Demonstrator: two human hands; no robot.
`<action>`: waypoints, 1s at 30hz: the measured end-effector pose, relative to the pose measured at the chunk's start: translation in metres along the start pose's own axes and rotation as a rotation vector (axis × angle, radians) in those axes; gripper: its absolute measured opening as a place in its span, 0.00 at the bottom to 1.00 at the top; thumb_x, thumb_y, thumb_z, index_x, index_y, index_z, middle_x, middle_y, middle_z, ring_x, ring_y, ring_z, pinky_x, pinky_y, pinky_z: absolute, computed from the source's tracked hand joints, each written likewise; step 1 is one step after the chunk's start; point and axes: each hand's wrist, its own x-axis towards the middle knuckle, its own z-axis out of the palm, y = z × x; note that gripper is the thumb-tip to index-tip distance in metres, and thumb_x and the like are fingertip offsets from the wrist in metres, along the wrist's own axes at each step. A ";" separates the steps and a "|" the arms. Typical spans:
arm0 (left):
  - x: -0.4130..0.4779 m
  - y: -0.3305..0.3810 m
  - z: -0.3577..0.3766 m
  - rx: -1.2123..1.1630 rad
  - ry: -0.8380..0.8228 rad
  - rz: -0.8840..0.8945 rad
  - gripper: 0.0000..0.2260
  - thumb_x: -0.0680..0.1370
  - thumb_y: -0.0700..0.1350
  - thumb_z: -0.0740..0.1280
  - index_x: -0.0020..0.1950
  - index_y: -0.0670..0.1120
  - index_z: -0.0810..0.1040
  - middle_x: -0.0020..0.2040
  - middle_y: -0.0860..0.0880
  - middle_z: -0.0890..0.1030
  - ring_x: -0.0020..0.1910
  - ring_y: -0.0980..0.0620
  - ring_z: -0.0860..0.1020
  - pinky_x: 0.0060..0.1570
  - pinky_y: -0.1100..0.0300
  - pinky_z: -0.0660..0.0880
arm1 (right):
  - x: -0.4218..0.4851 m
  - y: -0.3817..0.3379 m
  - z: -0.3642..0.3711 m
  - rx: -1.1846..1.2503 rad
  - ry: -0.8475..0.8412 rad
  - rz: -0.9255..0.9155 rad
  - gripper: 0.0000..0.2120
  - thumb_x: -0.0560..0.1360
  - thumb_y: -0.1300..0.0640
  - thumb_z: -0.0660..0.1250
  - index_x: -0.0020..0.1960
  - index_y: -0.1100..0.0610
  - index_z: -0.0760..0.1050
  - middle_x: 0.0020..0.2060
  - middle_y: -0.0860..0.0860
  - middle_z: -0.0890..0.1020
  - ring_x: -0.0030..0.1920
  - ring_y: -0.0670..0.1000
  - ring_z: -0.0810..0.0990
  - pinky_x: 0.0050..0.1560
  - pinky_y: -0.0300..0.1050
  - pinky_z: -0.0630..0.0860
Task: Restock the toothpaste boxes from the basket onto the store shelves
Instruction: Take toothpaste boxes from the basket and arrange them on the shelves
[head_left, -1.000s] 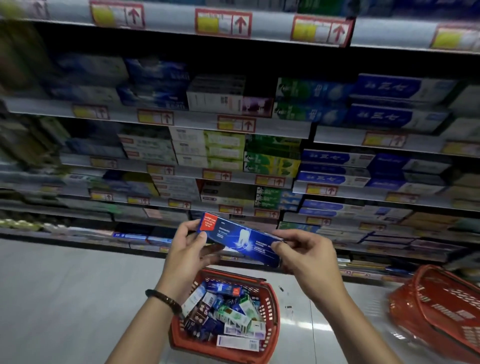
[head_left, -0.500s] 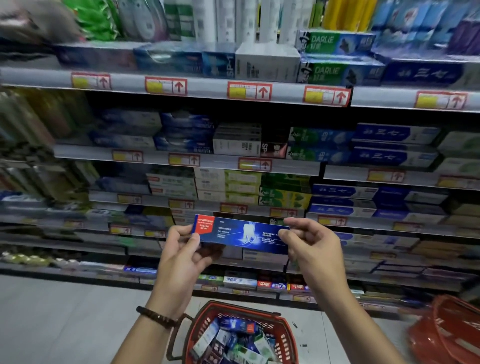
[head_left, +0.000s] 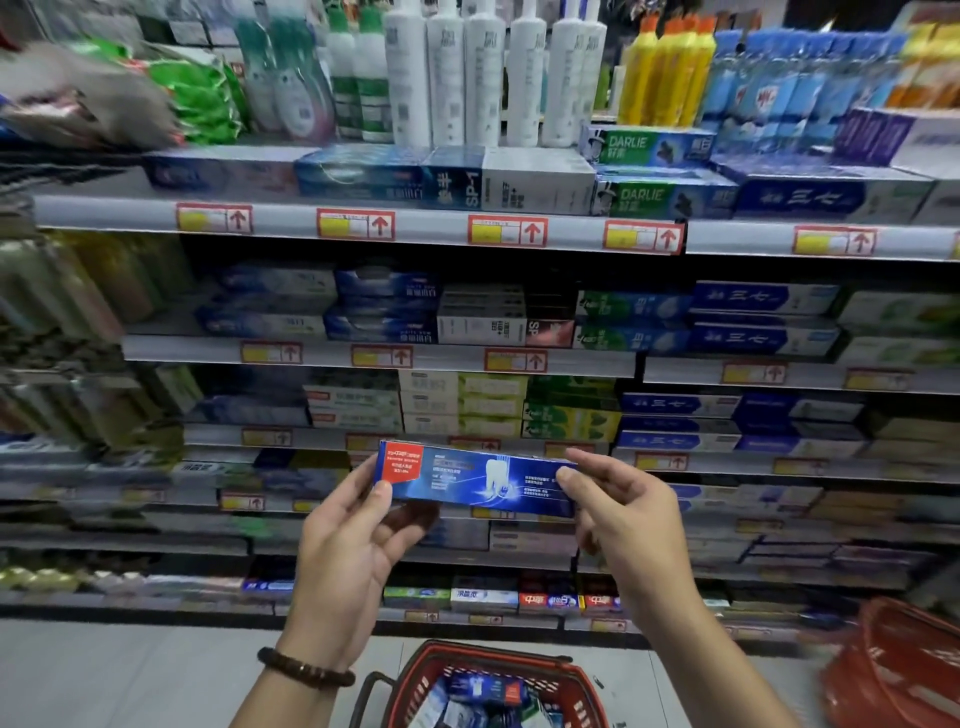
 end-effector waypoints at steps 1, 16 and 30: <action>-0.001 0.001 0.001 0.000 0.014 0.010 0.13 0.86 0.39 0.61 0.69 0.46 0.78 0.57 0.43 0.87 0.57 0.42 0.86 0.50 0.51 0.85 | -0.001 0.000 0.001 0.002 -0.014 0.010 0.14 0.76 0.51 0.76 0.60 0.53 0.84 0.32 0.54 0.85 0.30 0.53 0.81 0.35 0.43 0.81; -0.008 0.014 0.018 0.099 0.098 0.130 0.12 0.84 0.37 0.63 0.65 0.47 0.77 0.61 0.41 0.85 0.57 0.40 0.86 0.57 0.44 0.83 | 0.019 -0.014 0.006 0.200 -0.124 0.098 0.14 0.78 0.57 0.74 0.63 0.55 0.83 0.51 0.55 0.89 0.45 0.53 0.88 0.46 0.45 0.85; 0.004 0.025 0.029 0.038 0.121 0.157 0.06 0.77 0.42 0.71 0.51 0.43 0.78 0.59 0.36 0.84 0.58 0.38 0.85 0.59 0.42 0.81 | 0.051 -0.018 0.007 0.311 -0.170 0.093 0.14 0.80 0.60 0.72 0.64 0.50 0.85 0.55 0.52 0.89 0.55 0.51 0.88 0.46 0.43 0.85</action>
